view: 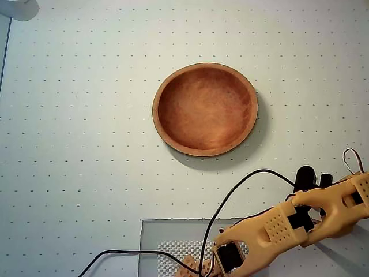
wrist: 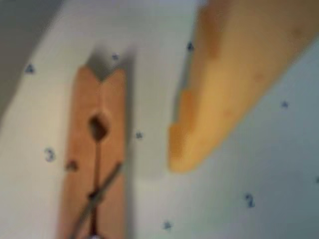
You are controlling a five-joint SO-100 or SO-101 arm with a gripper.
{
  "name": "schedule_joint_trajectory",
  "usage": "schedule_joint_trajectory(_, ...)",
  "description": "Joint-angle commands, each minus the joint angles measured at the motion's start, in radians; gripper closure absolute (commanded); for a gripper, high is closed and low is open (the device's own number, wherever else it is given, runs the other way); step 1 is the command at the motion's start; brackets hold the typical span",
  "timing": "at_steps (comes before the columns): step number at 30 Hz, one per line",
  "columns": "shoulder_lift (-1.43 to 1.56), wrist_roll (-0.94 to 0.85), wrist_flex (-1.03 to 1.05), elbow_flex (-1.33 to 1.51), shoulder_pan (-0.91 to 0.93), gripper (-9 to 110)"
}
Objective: Grasp a clothespin and put it in the bowl.
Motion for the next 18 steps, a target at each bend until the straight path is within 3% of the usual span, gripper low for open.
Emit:
schedule_joint_trajectory(1,-0.086,0.023,0.0,0.0,0.009,76)
schedule_joint_trajectory(18,-0.106,0.032,0.002,0.014,-0.075,79)
